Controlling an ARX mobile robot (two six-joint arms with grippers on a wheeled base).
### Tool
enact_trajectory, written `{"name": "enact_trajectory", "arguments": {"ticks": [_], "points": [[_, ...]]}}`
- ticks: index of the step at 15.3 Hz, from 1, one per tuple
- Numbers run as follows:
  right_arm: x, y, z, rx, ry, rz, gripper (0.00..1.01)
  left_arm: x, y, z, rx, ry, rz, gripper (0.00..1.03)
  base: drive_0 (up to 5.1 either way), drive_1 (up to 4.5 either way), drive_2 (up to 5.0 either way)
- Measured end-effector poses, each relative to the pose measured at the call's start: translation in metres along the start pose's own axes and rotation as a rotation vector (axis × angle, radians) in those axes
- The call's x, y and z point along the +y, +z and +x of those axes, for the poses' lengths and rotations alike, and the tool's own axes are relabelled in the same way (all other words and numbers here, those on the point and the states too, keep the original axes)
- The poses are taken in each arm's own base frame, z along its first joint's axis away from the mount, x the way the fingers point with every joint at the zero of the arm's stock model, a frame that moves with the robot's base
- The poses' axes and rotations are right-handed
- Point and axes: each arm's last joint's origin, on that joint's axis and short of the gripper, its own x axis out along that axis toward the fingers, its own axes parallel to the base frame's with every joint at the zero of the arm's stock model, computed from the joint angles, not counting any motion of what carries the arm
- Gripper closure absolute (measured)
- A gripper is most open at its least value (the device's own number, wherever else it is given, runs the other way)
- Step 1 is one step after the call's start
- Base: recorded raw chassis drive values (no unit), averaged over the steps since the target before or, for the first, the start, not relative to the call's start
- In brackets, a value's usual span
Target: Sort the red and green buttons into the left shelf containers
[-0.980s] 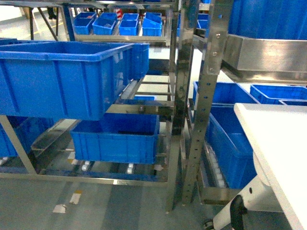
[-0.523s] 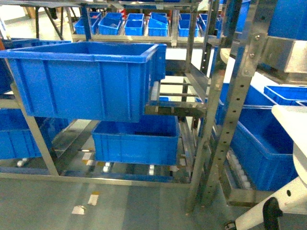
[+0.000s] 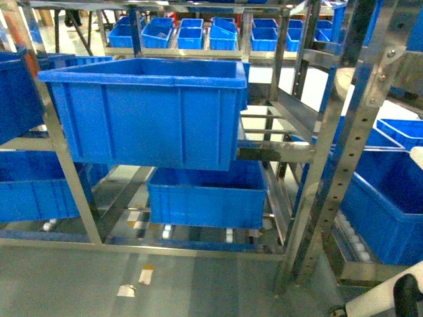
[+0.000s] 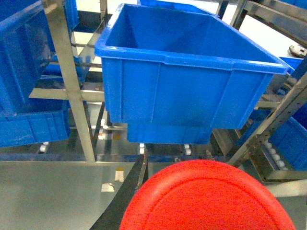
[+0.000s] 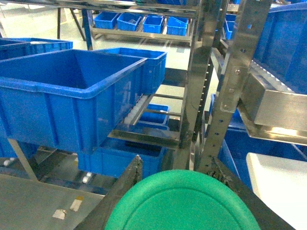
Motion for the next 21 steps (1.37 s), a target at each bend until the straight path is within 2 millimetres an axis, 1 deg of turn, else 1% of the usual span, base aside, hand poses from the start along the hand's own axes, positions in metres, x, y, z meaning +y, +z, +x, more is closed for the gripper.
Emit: {"name": "enact_trajectory", "arguments": {"ticks": [13,21], "points": [[0.0013,-0.0003,0.0001,0.003,0.011,0.0,0.66,0.0005,-0.0001,-0.0001,0.0,0.005,-0.001,0.76,-4.9,2.45,2.5],[0.0013,0.0003,-0.0001,-0.002,0.011,-0.001,0.66,-0.0005,-0.0006,-0.0003,0.005,-0.002,-0.001,0.76,0.0,4.3,-4.4]]}}
